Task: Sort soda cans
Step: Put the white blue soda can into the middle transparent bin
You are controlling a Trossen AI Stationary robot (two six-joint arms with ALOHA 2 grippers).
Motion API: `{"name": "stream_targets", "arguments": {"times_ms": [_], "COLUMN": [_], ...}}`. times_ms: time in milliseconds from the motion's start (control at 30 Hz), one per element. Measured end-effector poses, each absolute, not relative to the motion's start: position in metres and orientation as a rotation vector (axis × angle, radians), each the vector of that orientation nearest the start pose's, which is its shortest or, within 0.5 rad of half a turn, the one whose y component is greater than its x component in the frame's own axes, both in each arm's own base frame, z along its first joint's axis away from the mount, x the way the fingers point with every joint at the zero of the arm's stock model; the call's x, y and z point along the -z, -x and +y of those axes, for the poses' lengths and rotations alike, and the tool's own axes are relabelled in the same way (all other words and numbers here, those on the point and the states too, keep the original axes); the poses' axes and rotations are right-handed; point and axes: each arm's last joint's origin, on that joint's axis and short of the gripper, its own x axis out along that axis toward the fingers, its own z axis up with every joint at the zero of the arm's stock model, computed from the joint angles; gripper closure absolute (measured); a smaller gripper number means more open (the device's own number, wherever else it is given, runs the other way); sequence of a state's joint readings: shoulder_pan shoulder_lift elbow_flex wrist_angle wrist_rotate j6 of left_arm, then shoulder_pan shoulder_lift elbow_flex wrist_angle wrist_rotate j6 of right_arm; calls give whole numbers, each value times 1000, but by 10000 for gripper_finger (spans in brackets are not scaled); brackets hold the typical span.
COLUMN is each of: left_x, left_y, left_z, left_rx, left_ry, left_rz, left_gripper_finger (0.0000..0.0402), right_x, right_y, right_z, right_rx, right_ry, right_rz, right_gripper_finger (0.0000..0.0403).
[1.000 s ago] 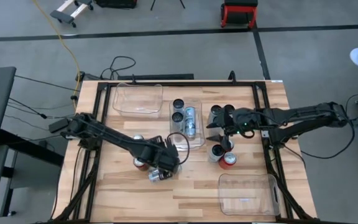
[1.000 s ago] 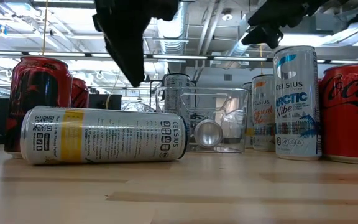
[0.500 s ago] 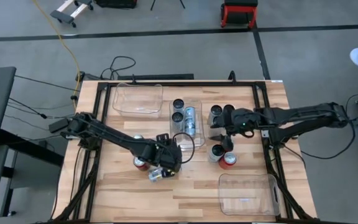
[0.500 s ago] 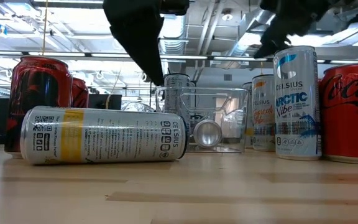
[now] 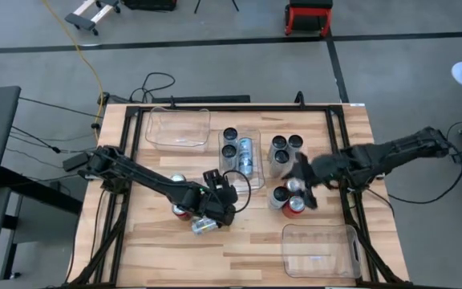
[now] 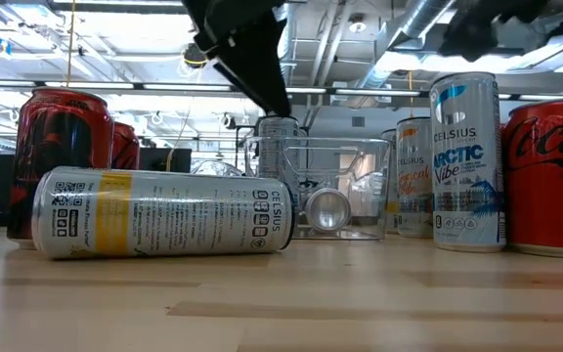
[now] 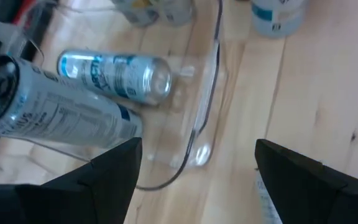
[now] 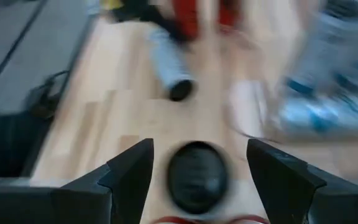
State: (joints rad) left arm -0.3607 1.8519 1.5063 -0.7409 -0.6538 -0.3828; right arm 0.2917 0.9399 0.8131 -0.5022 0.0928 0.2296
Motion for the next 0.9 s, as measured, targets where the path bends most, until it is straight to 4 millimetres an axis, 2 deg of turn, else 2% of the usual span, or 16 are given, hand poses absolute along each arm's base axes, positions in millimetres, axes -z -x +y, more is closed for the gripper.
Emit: {"name": "stream_targets", "arguments": {"times_ms": [233,433,567,733,800,900], "left_x": [-252,-254,-253,-253,-253,-253], "left_y": [-368,-370,-369,-369,-369,-369], "left_z": [-127,-128,-128,-128,-128,-128], "left_rx": [-450,-448,-455,-455,-455,-455], "left_ry": [-161,-138,-127,-126,-126,-126], "left_rz": [827,800,801,801,801,802], "left_gripper_finger": [96,96,96,96,96,96], "right_x": [-277,-271,-270,-269,-269,-269], "right_y": [-184,-191,-192,-193,-194,-194], "right_z": [80,80,76,74,74,73], "right_rx": [-100,-38,-31,-97,-111,-110], "right_ry": [46,117,112,86,75,77], "right_rz": [682,691,710,731,737,739], "right_gripper_finger": [122,120,89,16,9,23]}}
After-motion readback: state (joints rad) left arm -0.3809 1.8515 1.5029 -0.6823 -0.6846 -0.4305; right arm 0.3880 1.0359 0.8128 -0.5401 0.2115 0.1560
